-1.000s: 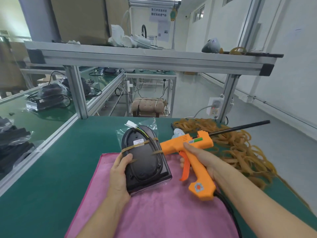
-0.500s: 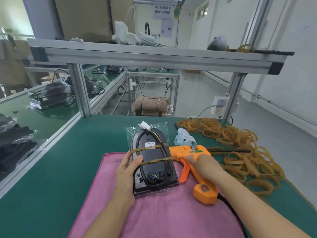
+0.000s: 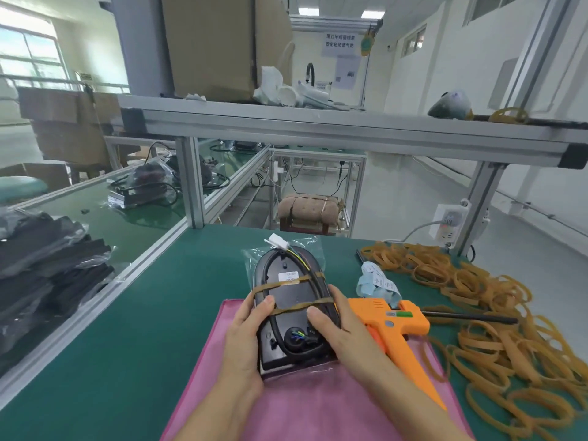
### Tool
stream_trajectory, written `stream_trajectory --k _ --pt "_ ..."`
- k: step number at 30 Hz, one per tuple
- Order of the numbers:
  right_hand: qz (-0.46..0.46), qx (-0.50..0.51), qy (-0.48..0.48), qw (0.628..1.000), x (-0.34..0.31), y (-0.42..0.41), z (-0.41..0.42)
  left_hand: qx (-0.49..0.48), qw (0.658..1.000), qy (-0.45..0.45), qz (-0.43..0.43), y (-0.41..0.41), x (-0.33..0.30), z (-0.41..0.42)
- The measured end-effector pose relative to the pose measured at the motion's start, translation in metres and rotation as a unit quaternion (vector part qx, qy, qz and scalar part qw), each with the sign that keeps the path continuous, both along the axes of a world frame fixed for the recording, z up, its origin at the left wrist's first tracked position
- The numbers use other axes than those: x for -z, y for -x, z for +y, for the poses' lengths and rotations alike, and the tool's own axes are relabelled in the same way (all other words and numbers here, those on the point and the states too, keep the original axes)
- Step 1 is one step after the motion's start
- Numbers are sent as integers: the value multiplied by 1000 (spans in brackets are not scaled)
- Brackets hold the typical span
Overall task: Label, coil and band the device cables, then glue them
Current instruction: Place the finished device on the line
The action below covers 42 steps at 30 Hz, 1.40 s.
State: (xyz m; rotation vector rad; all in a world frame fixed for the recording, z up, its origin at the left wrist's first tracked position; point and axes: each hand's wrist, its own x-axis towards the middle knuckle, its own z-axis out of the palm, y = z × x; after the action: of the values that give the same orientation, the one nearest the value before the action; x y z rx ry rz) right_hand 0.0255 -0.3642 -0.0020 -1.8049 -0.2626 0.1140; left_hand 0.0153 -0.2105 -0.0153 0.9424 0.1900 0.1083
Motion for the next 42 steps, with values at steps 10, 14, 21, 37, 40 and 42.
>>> stream_trajectory --k 10,14,21,37,40,42 --pt "34 -100 -114 988 -34 -24 94 -73 994 -77 -30 27 -52 85" --pt "39 -164 -106 980 -56 -23 146 -136 983 -118 -46 47 -70 130" --pt "22 -254 -92 962 -96 -12 243 -266 941 -191 -87 93 -105 204" --pt "-189 -343 65 918 -160 30 403 -448 882 -145 41 124 -118 337" --pt "-250 -347 72 901 -159 30 407 -423 897 -102 79 123 -110 341" --pt "-291 -356 75 885 -157 29 408 -434 886 -119 113 123 -107 345"
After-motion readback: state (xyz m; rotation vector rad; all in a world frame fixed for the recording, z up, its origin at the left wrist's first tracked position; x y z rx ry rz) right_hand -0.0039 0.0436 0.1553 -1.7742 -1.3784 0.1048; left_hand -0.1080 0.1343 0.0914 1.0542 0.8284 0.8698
